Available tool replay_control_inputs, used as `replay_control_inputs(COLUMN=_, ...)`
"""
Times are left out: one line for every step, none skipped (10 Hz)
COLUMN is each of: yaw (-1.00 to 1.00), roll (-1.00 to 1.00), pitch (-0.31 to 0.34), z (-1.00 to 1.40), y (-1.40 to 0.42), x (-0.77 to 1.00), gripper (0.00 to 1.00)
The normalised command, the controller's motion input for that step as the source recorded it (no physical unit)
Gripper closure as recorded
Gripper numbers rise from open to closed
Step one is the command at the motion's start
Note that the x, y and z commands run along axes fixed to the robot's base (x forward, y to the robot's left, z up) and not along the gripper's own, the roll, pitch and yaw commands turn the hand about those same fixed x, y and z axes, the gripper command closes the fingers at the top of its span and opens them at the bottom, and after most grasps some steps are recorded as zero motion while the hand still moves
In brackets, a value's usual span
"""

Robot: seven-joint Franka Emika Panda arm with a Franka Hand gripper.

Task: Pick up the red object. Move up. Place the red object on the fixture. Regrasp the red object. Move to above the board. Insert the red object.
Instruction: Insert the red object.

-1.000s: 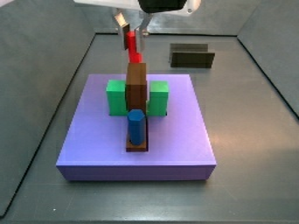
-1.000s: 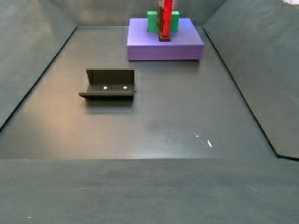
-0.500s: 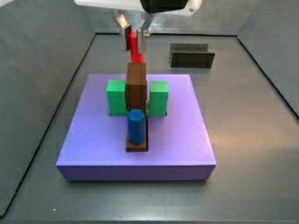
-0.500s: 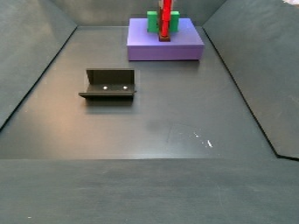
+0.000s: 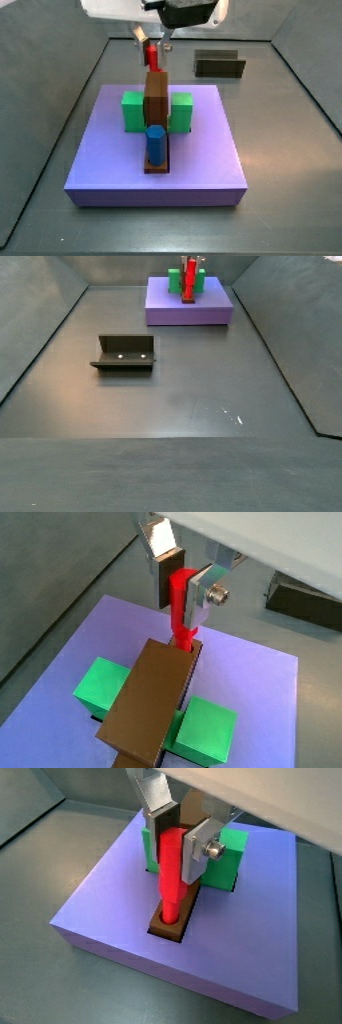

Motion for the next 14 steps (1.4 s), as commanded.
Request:
replay_control_inputs(yaw=0.0, roll=0.16, pitch=-0.131, z=-0.11, y=0.11, x=0.0, gripper=1.0)
replay_control_inputs(yaw=0.0, roll=0.18, pitch=-0.131, z=-0.11, y=0.12, x=0.0, gripper=1.0)
replay_control_inputs(yaw=0.0, roll=0.15, pitch=-0.124, z=-0.17, y=0.06, x=0.0, gripper=1.0)
replay_control_inputs(yaw=0.0, roll=0.05, pitch=-0.114, z=-0.25, y=0.0, x=-0.12, gripper=1.0)
replay_control_inputs(yaw=0.0, roll=0.0, pitch=-0.09, z=-0.21, y=-0.01, x=-0.09, gripper=1.0)
replay_control_inputs(yaw=0.1, roll=0.0, pitch=-0.046, z=-0.14, y=-0.06, x=0.0, gripper=1.0)
replay_control_inputs(yaw=0.22, roll=0.01, pitch=-0.003, z=-0.13, y=-0.05, x=0.13, gripper=1.0)
replay_control_inputs(yaw=0.25, roll=0.02, pitch=0.0, z=-0.16, y=-0.04, x=0.21, gripper=1.0)
replay_control_inputs(yaw=0.25, roll=0.05, pitch=0.0, z=-0.19, y=-0.02, x=0.25, gripper=1.0)
replay_control_inputs(yaw=0.21, roll=0.11, pitch=0.0, z=-0.28, y=-0.04, x=0.19, gripper=1.0)
replay_control_inputs(yaw=0.19, roll=0.14, pitch=0.0, z=-0.32, y=-0.01, x=0.17, gripper=1.0)
replay_control_inputs(yaw=0.12, roll=0.14, pitch=0.0, z=-0.34, y=0.0, x=0.01, gripper=1.0)
replay_control_inputs(yaw=0.09, roll=0.13, pitch=0.0, z=-0.37, y=-0.02, x=0.0, gripper=1.0)
replay_control_inputs(yaw=0.0, roll=0.17, pitch=0.034, z=-0.21, y=0.0, x=-0.02, gripper=1.0)
